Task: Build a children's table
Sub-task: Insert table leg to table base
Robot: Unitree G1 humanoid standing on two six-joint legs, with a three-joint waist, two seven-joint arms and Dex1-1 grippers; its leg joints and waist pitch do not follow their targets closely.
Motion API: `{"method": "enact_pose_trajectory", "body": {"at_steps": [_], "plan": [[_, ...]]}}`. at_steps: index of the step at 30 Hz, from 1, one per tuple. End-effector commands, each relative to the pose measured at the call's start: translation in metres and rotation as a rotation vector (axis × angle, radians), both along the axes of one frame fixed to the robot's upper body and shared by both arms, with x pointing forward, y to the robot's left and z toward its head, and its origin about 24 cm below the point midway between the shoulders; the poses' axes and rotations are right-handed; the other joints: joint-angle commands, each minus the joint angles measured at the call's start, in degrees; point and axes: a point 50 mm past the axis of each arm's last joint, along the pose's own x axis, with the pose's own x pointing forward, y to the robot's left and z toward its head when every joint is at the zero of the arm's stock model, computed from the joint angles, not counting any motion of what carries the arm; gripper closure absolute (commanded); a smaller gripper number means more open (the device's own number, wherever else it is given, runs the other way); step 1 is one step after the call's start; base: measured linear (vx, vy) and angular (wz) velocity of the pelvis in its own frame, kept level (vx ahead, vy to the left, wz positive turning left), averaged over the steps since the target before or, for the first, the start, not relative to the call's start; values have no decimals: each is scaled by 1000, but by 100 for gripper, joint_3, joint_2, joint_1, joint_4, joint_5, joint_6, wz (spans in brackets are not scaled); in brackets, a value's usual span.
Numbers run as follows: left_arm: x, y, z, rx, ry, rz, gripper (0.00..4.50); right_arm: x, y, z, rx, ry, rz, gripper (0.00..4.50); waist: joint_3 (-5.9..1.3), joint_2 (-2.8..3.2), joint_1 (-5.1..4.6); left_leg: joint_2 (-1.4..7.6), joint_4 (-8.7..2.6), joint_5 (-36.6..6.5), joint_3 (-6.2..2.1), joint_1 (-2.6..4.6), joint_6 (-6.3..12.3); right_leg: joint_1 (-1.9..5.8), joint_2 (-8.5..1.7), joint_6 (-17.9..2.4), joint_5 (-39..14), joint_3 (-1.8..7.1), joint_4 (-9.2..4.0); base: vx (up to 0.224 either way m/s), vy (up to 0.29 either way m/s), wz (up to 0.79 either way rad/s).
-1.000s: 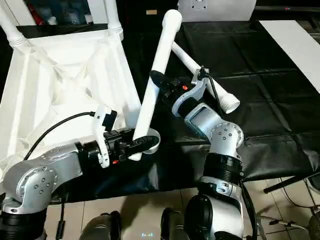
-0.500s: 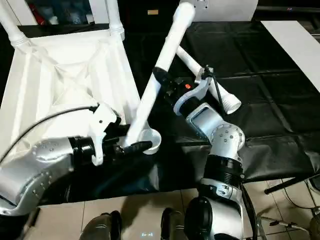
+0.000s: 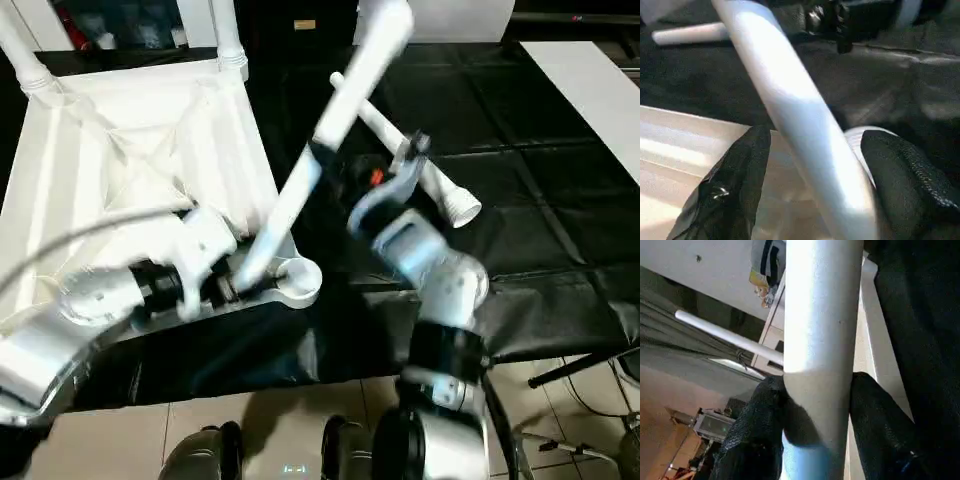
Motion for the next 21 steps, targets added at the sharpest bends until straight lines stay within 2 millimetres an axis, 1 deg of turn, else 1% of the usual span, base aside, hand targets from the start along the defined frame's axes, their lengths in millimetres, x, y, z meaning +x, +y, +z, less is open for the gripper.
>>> {"method": "enact_pose_trajectory", "body": {"at_steps": [1, 4, 5, 6, 8, 9, 10, 11, 12, 13, 14, 15, 16, 18, 19, 21], "plan": [[4, 9, 3, 14, -31, 46, 129, -2, -2, 8, -3, -52, -5, 293, -533, 69, 5, 251, -390, -707, -104, 89, 60, 404, -500, -909, -1511, 393, -425, 0, 0, 0], [4, 12, 3, 1, -30, 47, 129, -3, -3, 7, -7, -56, -10, 293, -533, 71, 5, 254, -390, -697, -106, 89, 55, 401, -498, -906, -1484, 395, -424, 0, 0, 0], [3, 13, 2, 8, -23, 43, 129, -3, -4, 7, -5, -57, -13, 293, -535, 70, 4, 255, -390, -698, -103, 93, 63, 396, -495, -925, -1457, 396, -419, 0, 0, 0], [1, 14, -5, 43, 12, 31, 129, -3, -5, 7, -4, -61, -22, 293, -537, 71, 6, 255, -390, -699, -103, 93, 69, 396, -498, -933, -1456, 396, -418, 0, 0, 0], [0, 13, -7, 44, 22, 25, 153, -4, -5, 7, -3, -66, -26, 293, -532, 76, 3, 255, -392, -698, -104, 89, 74, 397, -501, -951, -1459, 399, -417, 0, 0, 0], [-2, 11, -7, 20, 39, 21, 161, -4, -5, 8, 0, -72, -30, 293, -525, 75, 1, 256, -392, -727, -102, 90, 71, 393, -503, -955, -1496, 400, -424, 0, 0, 0], [-2, 10, -7, 7, 44, 18, 163, -4, -5, 8, 3, -75, -33, 293, -530, 89, 6, 259, -391, -741, -103, 96, 58, 392, -505, -967, -1523, 398, -420, 0, 0, 0], [-4, 6, -6, -31, 60, 9, 163, -4, -5, 10, 10, -85, -43, 293, -528, 86, 2, 261, -389, -762, -94, 100, 43, 385, -506, -976, -1533, 401, -419, 0, 0, 0], [-8, -1, -3, -121, 102, -11, 166, -4, -6, 14, 26, -116, -63, 293, -528, 82, 8, 257, -382, -792, -91, 94, 22, 392, -518, -988, -1577, 402, -419, 0, 0, 0], [-10, -4, -3, -142, 117, -21, 182, -4, -6, 16, 31, -137, -71, 293, -530, 76, 11, 268, -383, -809, -87, 94, 35, 385, -521, -1005, -1581, 404, -429, 0, 0, 0], [-11, -6, -4, -150, 125, -26, 196, -5, -6, 17, 34, -149, -74, 293, -525, 76, 20, 271, -386, -818, -95, 98, 48, 378, -513, -997, -1590, 401, -434, 0, 0, 0], [-12, -7, -6, -132, 127, -22, 196, -6, -6, 20, 33, -187, -89, 293, -528, 63, 17, 260, -386, -815, -91, 90, 68, 388, -505, -990, -1586, 398, -431, 0, 0, 0], [-10, -6, -10, -94, 116, -2, 204, -9, -6, 23, 56, -225, -88, 293, -525, 58, 16, 258, -393, -828, -100, 75, 139, 395, -498, -909, -1610, 395, -443, 0, 0, 0], [-9, -4, -12, -62, 106, 13, 206, -11, -5, 25, 76, -254, -85, 293, -525, 53, 10, 259, -401, -838, -110, 81, 182, 394, -495, -804, -1704, 390, -454, 0, 0, 0], [-9, -2, -15, -24, 89, 20, 206, -12, -5, 25, 79, -262, -82, 293, -528, 61, 9, 256, -398, -817, -111, 85, 183, 394, -498, -807, -1721, 390, -454, 0, 0, 0], [-7, 2, -21, -3, 87, 68, 206, -18, -7, 26, 119, -295, -91, 293, -512, 62, 1, 254, -405, -845, -110, 79, 185, 388, -491, -756, -1820, 390, -483, 0, 0, 0]]}}
